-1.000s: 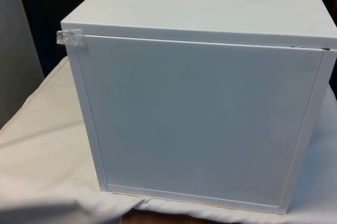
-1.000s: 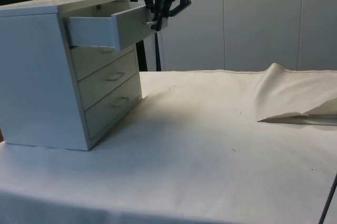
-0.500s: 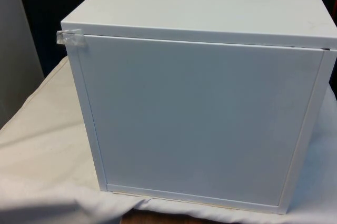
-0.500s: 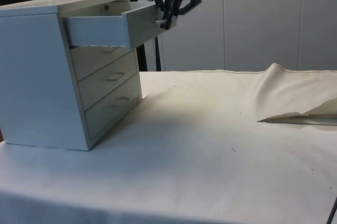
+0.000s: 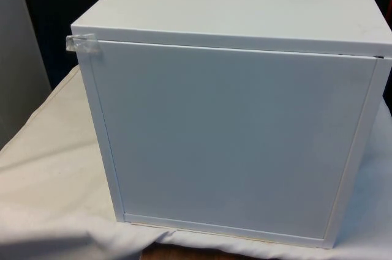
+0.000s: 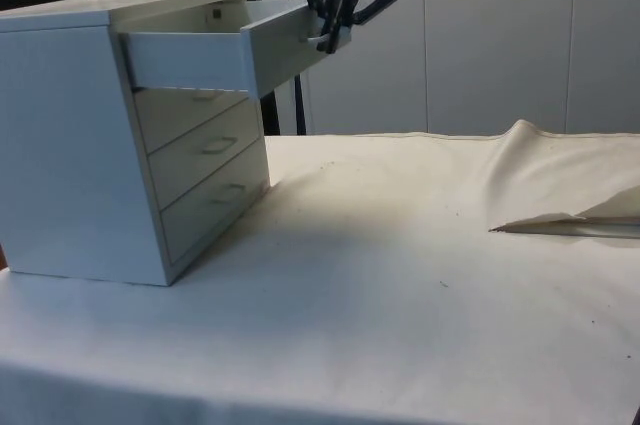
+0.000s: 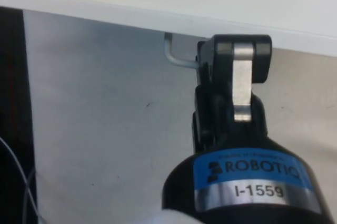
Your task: Open the drawer, then close it.
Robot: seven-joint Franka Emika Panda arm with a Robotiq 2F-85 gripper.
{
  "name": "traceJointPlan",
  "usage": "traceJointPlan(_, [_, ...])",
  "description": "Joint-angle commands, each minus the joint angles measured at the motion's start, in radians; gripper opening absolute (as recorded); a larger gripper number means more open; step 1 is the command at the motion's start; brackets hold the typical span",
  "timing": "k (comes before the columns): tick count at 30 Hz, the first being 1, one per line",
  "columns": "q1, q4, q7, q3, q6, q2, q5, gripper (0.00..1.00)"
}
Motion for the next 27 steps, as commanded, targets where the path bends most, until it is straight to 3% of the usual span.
traceJointPlan(1, [-0.01, -0.006, 0.017, 0.022, -0.007, -0.006, -0.02, 0.0])
traceJointPlan(3, [-0.007, -0.009, 0.049, 0.031, -0.011, -0.011, -0.046, 0.0])
traceJointPlan(9, [-0.009, -0.02, 0.062, 0.025, -0.006, -0.021, -0.059, 0.0])
traceJointPlan(10, [-0.001, -0.009, 0.057, 0.013, -0.003, -0.007, -0.046, 0.0])
traceJointPlan(12, [-0.011, -0.023, 0.06, 0.022, -0.005, -0.024, -0.059, 0.0])
traceJointPlan(17, [-0.02, -0.039, 0.037, -0.003, -0.005, -0.047, -0.061, 0.0])
traceJointPlan(18, [-0.006, -0.026, 0.035, -0.01, -0.003, -0.03, -0.046, 0.0])
traceJointPlan(19, [-0.021, -0.042, 0.033, -0.008, -0.004, -0.051, -0.061, 0.0])
traceJointPlan(25, [-0.021, -0.054, 0.024, -0.018, 0.0, -0.066, -0.061, 0.0])
traceJointPlan(26, [-0.006, -0.041, 0.018, -0.028, 0.001, -0.054, -0.046, 0.0])
traceJointPlan(27, [-0.021, -0.056, 0.024, -0.018, 0.0, -0.068, -0.061, 0.0])
